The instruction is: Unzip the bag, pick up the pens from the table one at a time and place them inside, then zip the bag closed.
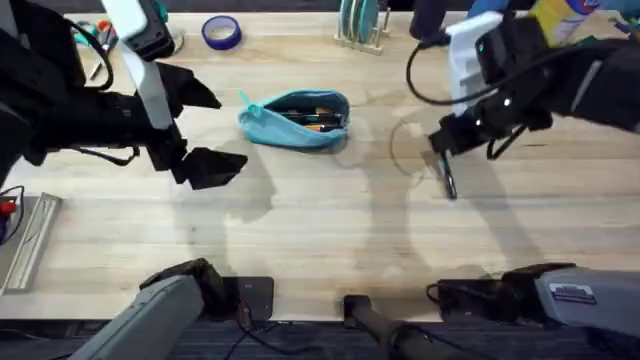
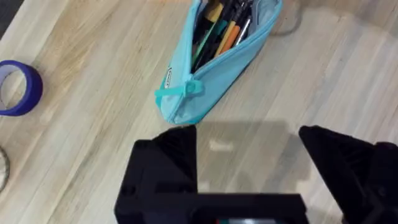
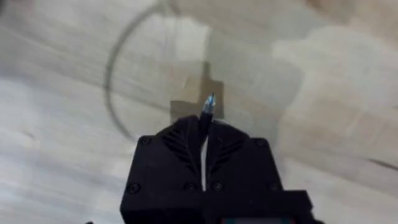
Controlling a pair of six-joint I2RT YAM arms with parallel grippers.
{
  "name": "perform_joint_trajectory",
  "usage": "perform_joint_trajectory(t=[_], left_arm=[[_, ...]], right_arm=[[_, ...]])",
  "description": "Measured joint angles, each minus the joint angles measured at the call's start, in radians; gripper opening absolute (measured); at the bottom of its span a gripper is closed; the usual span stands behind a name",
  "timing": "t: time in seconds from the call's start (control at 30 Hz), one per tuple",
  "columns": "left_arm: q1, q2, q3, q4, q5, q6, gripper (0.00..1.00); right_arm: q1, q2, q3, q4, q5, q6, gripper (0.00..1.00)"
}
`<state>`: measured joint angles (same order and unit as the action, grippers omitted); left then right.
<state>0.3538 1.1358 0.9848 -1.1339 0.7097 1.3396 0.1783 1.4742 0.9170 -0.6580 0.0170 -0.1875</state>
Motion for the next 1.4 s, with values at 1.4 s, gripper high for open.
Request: perform_joint_trajectory(t=[1.4], left_arm=[[0.0,0.0,0.0,0.0,0.0,0.0,0.993]], right_arm=[[0.403,0.0,0.263,0.303,-0.377,-0.602,0.031]])
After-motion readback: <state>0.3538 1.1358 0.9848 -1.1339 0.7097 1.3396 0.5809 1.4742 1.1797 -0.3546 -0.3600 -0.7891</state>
